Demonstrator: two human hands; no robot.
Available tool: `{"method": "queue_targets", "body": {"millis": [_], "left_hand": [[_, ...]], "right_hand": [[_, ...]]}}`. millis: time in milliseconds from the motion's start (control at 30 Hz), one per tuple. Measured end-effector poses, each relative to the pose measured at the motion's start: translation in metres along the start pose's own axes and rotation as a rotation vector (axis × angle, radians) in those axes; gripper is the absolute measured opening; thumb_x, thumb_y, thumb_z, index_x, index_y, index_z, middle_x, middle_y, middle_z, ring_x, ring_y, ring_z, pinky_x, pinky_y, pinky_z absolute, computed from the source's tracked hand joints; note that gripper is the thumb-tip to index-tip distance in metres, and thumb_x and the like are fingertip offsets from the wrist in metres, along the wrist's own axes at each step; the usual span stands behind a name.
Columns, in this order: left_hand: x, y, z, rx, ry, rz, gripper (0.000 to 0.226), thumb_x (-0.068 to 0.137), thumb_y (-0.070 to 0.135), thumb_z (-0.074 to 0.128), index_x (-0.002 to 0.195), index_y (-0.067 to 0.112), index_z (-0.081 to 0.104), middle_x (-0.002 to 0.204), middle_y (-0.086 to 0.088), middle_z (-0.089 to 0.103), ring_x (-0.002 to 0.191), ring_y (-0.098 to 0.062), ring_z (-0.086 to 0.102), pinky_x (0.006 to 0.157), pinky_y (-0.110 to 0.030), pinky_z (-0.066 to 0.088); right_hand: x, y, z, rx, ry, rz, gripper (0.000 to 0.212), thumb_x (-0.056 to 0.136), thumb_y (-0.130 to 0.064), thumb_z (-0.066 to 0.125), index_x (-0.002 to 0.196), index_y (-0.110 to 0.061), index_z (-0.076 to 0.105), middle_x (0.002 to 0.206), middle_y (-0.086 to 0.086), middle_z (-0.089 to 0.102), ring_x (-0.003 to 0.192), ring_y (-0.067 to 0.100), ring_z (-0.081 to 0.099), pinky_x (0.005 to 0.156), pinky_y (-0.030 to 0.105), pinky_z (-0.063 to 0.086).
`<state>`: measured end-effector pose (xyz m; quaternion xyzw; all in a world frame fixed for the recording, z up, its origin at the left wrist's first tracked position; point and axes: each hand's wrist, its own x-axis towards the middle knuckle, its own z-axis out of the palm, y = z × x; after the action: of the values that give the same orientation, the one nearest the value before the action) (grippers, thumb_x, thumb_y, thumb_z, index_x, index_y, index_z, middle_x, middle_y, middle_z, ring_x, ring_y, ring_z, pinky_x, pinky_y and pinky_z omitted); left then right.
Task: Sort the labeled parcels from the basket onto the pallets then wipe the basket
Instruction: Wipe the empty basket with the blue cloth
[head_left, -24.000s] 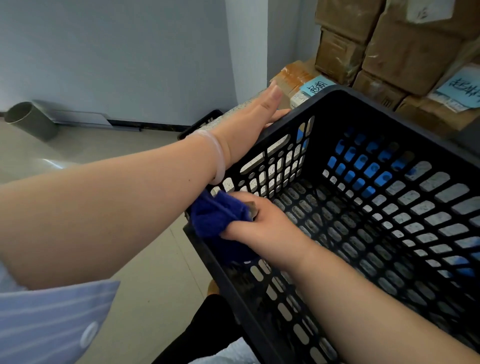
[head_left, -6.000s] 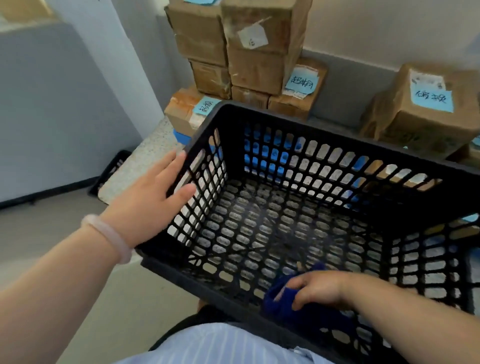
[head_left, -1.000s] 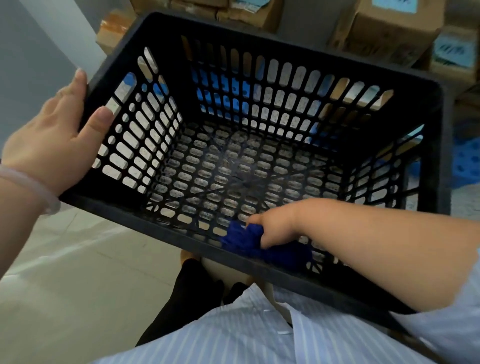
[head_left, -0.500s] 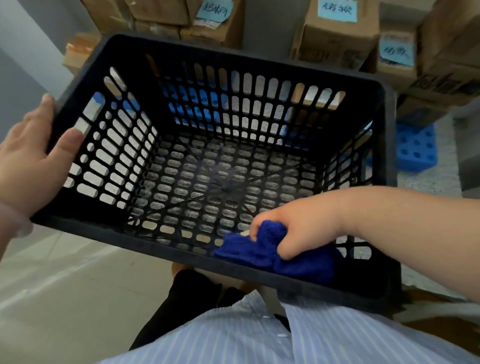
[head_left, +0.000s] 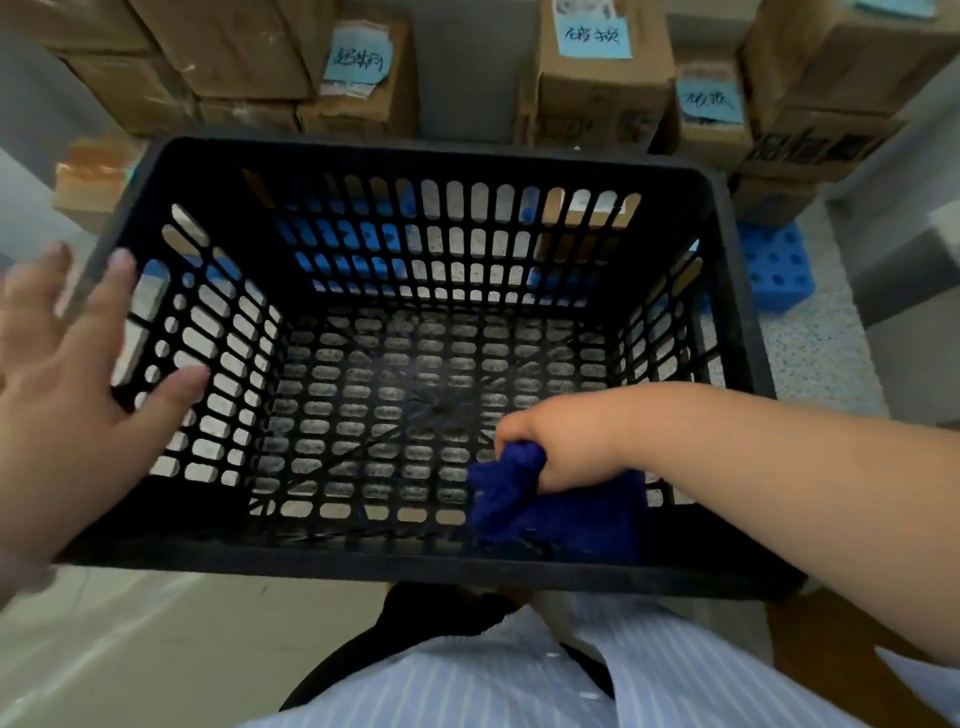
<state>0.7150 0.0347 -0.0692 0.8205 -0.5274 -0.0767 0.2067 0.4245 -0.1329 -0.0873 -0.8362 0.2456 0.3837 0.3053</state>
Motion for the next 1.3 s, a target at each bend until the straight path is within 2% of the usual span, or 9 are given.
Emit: {"method": "queue_targets", "body": {"millis": [167,267,467,667,767,833,1000,1100,1300], "left_hand": [[0.025,0.099,0.035,-0.211,-0.695,0.248,0.092,0.062,0.088,0.049,0.14,0.065,0.005,0.15,0.019,0.027,0.134,0.003,0.026,0.111,-0.028,0.031],[0.032,0.138,0.081,-0.329,-0.981,0.301,0.102,0.065,0.064,0.076,0.142,0.056,0.01,0.133,0.018,0.043,0.124,-0.003,0.044,0.105,-0.023,0.038],[0.036,0.149,0.138,-0.686,-1.077,0.094,0.062,0.071,0.027,0.086,0.121,0.038,0.052,0.111,0.008,0.067,0.108,-0.011,0.064,0.099,-0.037,0.051],[0.028,0.185,0.164,-0.788,-1.193,0.13,0.033,0.083,0.018,0.076,0.101,0.039,0.058,0.103,0.002,0.069,0.096,-0.018,0.068,0.083,-0.038,0.059],[0.009,0.207,0.159,-0.918,-1.297,0.194,0.028,0.088,0.011,0.07,0.106,0.031,0.061,0.097,0.004,0.071,0.087,-0.01,0.069,0.078,-0.023,0.056],[-0.006,0.215,0.158,-1.001,-1.346,0.346,0.034,0.085,0.011,0.071,0.115,0.024,0.06,0.112,-0.001,0.066,0.101,-0.008,0.063,0.091,-0.016,0.048],[-0.014,0.216,0.19,-0.873,-1.238,0.742,0.05,0.082,0.024,0.064,0.129,0.011,0.051,0.124,0.0,0.049,0.115,0.005,0.041,0.103,-0.002,0.02],[-0.006,0.203,0.221,-0.586,-1.341,0.728,0.052,0.092,-0.001,0.056,0.14,0.014,0.045,0.13,0.01,0.036,0.122,0.007,0.03,0.095,0.008,0.009],[-0.009,0.193,0.258,-0.378,-1.42,0.579,0.047,0.097,0.01,0.053,0.139,0.03,0.047,0.143,0.005,0.042,0.134,-0.012,0.037,0.109,-0.015,0.02]], "right_hand": [[-0.024,-0.004,0.003,0.445,0.285,-0.058,0.04,0.084,-0.027,0.073,0.118,-0.039,0.056,0.108,-0.015,0.062,0.097,0.007,0.06,0.085,0.024,0.049],[-0.033,-0.005,0.011,0.691,0.463,-0.015,0.045,0.082,-0.026,0.074,0.121,-0.04,0.056,0.108,-0.011,0.064,0.097,0.009,0.063,0.088,0.031,0.053],[-0.066,0.001,0.047,0.787,0.739,0.151,0.065,0.079,-0.041,0.065,0.136,-0.057,0.037,0.133,-0.022,0.051,0.126,0.0,0.048,0.107,0.035,0.044],[-0.12,0.007,0.088,0.257,1.266,0.469,0.042,0.092,-0.035,0.054,0.134,-0.029,0.057,0.135,-0.01,0.055,0.127,-0.001,0.041,0.109,0.01,0.023],[-0.109,0.008,0.114,0.622,1.282,0.621,0.054,0.092,-0.045,0.042,0.145,-0.034,0.043,0.15,-0.013,0.039,0.141,0.0,0.029,0.118,0.024,0.019],[-0.094,0.003,0.125,0.932,1.342,0.588,0.052,0.095,-0.046,0.039,0.146,-0.037,0.039,0.147,-0.023,0.036,0.137,-0.012,0.027,0.115,0.012,0.017],[-0.086,-0.001,0.124,1.118,1.496,0.549,0.045,0.102,-0.043,0.029,0.143,-0.029,0.044,0.136,-0.031,0.041,0.126,-0.025,0.031,0.1,-0.004,0.019],[-0.084,-0.002,0.126,1.048,1.488,0.575,0.052,0.099,-0.043,0.025,0.146,-0.029,0.042,0.139,-0.03,0.04,0.128,-0.025,0.029,0.102,-0.004,0.018],[-0.081,0.0,0.13,1.023,1.488,0.592,0.052,0.099,-0.043,0.025,0.147,-0.03,0.039,0.143,-0.026,0.042,0.134,-0.014,0.033,0.111,0.007,0.023]]}}
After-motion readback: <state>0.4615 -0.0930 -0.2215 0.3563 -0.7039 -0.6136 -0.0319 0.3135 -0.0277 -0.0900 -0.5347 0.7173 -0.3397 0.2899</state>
